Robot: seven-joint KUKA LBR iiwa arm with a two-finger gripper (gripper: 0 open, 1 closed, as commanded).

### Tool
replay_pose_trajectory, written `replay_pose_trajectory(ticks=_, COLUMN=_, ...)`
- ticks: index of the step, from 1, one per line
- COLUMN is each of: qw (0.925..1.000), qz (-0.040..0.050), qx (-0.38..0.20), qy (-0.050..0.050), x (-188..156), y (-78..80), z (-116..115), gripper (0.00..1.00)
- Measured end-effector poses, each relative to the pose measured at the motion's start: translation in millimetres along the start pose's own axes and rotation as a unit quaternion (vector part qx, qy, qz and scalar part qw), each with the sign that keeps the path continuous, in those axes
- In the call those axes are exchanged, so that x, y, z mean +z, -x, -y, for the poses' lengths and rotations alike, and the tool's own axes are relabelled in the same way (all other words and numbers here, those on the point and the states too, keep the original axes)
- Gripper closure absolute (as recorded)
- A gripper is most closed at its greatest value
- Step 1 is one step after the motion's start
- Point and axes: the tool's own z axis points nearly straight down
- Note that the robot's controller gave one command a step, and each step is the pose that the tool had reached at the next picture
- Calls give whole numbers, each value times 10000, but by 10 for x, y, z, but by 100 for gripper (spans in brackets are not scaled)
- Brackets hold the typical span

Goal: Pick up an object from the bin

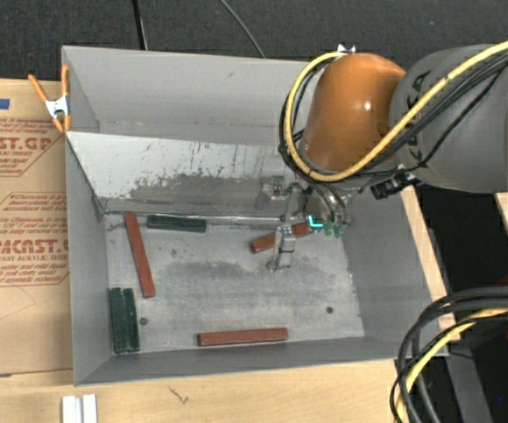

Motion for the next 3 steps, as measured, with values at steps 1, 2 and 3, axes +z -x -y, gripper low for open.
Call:
replay_pose_trajectory(ticks=1, qw=10000, qz=37, qx=2, qy=1, x=-39, y=17, z=1, gripper=0)
replay_pose_trajectory(ticks=2, qw=9949, qz=29, qx=1006, qy=0, x=934, y=-57, z=593, gripper=100)
replay_pose_trajectory(ticks=3, qw=9949, qz=31, qx=1005, qy=1, x=933, y=-56, z=592, gripper=0)
